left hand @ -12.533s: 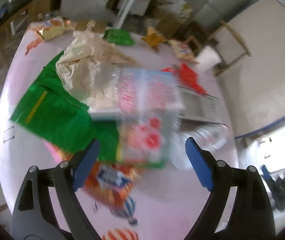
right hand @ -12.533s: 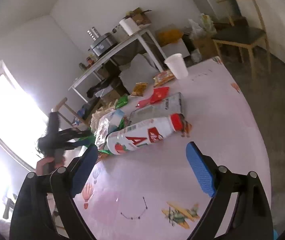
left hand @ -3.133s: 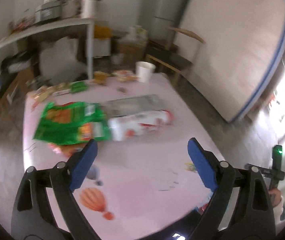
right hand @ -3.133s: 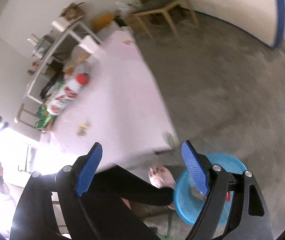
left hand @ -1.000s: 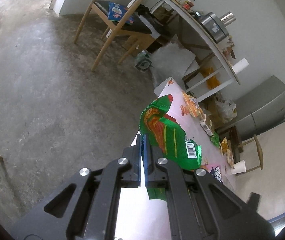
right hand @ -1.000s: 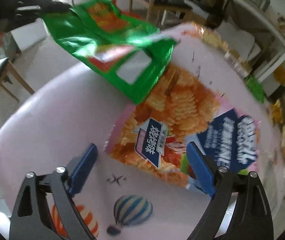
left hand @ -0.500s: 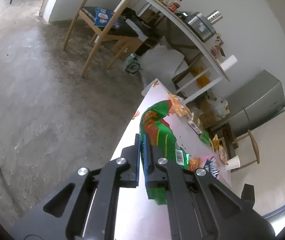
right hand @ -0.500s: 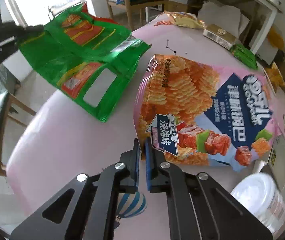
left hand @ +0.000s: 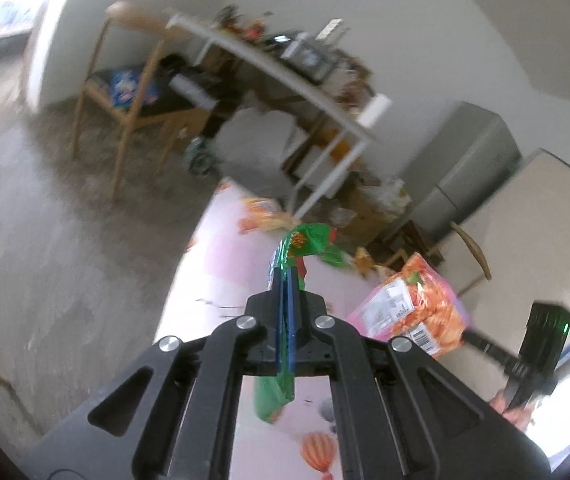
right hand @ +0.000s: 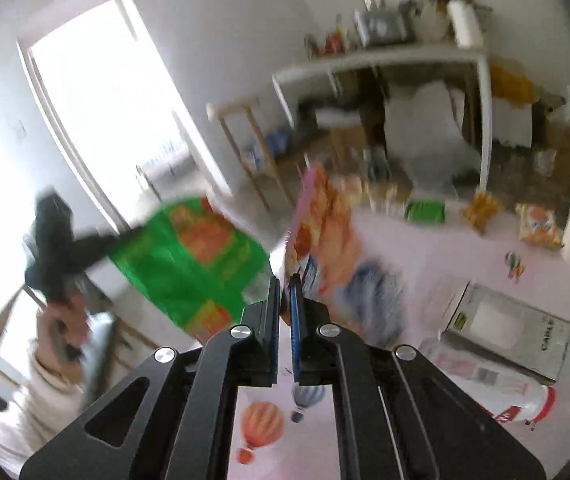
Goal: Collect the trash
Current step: 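Grasp the large orange chip bag with the right gripper while the left gripper holds the green bag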
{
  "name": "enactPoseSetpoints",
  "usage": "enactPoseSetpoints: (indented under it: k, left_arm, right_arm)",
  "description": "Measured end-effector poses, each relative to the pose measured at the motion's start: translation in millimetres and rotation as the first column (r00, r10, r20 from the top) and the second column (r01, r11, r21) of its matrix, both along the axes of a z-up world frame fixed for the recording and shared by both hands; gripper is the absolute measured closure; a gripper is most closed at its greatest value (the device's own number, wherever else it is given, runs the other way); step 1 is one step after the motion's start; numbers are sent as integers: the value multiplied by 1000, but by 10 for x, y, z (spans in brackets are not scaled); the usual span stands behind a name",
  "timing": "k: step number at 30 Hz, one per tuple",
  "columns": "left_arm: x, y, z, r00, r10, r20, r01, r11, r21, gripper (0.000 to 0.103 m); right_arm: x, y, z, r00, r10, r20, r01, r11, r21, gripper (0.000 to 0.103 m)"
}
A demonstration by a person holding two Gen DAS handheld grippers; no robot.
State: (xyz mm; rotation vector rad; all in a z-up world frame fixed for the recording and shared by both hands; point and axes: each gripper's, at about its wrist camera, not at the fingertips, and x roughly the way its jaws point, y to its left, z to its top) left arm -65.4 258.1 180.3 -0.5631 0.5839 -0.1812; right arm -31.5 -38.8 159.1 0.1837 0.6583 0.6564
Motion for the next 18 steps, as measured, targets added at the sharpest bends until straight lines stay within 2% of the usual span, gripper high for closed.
enactPoseSetpoints:
  k: [5, 8, 10, 15, 18]
  left_arm:
    - [-148, -563, 384, 990, -120, 67, 117, 991, 59, 103]
    - [-255, -909, 547, 979, -180, 100, 172, 981, 86, 103]
    - [-334, -1137, 641, 972, -205, 119, 191, 975, 115, 103]
    - [-547, -1578, 789, 952, -277, 129, 264, 958, 111, 103]
    - [-751, -1953, 948, 923, -357, 147, 340, 932, 127, 103]
  right_arm:
    - [-549, -645, 480, 992, -64, 109, 44, 983, 179, 98]
    - [-945, -1022, 620, 981, -118, 155, 77, 966, 248, 98]
    - [-1089, -1171, 627, 977, -141, 159, 93, 958, 272, 98]
    - [-1599, -1613, 475, 966, -223, 133, 172, 933, 317, 98]
    - [-2062, -2023, 420, 947, -293, 130, 231, 905, 358, 98]
